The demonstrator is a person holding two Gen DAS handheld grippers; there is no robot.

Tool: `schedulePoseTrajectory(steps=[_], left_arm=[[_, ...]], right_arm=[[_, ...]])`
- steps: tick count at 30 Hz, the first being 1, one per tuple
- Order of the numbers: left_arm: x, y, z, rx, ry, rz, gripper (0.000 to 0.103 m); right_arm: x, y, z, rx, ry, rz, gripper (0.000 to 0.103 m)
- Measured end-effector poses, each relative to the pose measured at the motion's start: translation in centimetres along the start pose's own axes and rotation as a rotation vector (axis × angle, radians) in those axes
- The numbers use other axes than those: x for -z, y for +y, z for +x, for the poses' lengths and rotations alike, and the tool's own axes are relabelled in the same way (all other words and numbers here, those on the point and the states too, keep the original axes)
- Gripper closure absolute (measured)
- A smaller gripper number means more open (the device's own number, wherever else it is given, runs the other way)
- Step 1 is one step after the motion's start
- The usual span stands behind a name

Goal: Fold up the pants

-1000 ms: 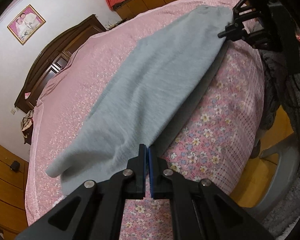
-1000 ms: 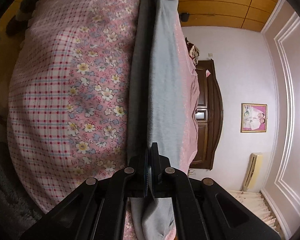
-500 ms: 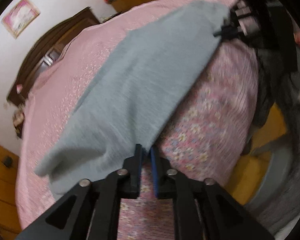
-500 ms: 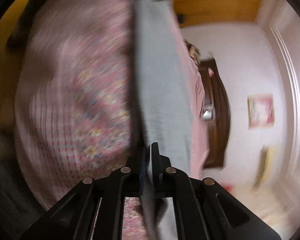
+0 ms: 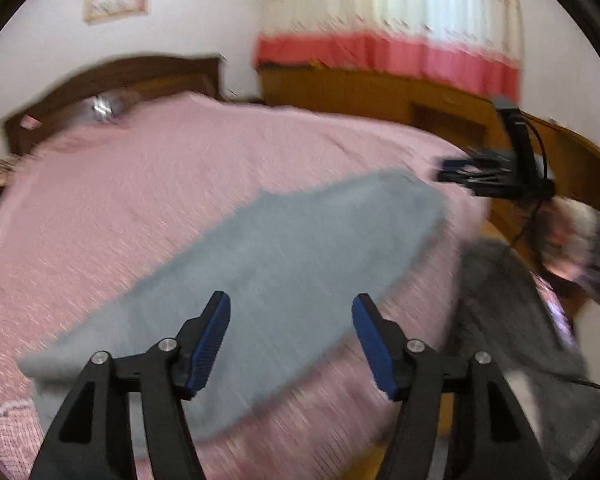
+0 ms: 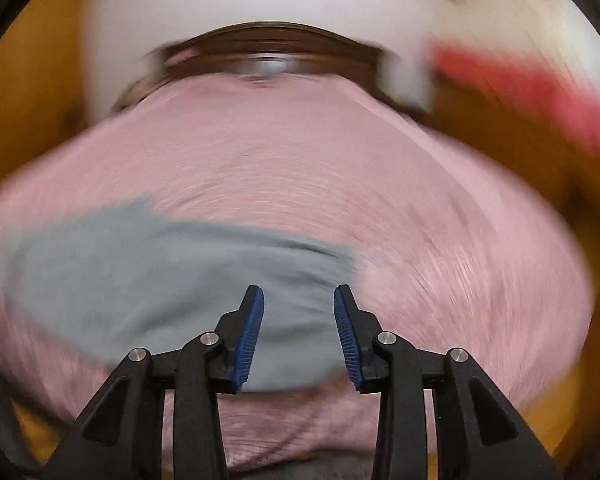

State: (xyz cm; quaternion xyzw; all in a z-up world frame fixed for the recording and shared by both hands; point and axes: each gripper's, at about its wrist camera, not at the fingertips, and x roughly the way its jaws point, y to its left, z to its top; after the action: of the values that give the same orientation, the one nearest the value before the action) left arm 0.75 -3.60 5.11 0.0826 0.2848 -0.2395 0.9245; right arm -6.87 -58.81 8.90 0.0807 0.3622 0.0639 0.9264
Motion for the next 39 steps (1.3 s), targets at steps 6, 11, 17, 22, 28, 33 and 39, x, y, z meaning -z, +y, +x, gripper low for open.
schedulePoseTrajectory(steps=[6,11,17,22,28,33,39], left_arm=[[2.8,1.6,5.6,-0.102,0.072,-0.085,0.031],[5.7,1.4,6.8,-0.125,0.069,-0.095,0.031],[5.9,1.6,6.8,-0.103,0.067,-0.109,0.03],[6.2,1.4,6.7,-0.111,0.064,-0.105,0.03],[6.6,1.6,6.6,-0.107,0.062,-0.1,0.03],[6.7,1.5,6.6,-0.111,0.061,-0.094,0.029],[6.7,1.3,6.6,-0.114,0.062,-0.087,0.029]], right_arm=[[3.8,-10.6,1.4,-0.383,0.076,0.587,0.066],[5.6,-9.1,2.5,-0.471,0.11,0.589,0.066],[4.3,-5.9,5.6,-0.406,0.168,0.468,0.066],[3.9,-6.4,7.6,-0.397,0.201,0.495,0.066],[5.3,-9.2,7.4,-0.353,0.207,0.526,0.066],[5.8,-9.2,7.4,-0.35,0.182,0.509,0.075],[5.3,-8.0,5.3,-0.307,0.144,0.421,0.081]])
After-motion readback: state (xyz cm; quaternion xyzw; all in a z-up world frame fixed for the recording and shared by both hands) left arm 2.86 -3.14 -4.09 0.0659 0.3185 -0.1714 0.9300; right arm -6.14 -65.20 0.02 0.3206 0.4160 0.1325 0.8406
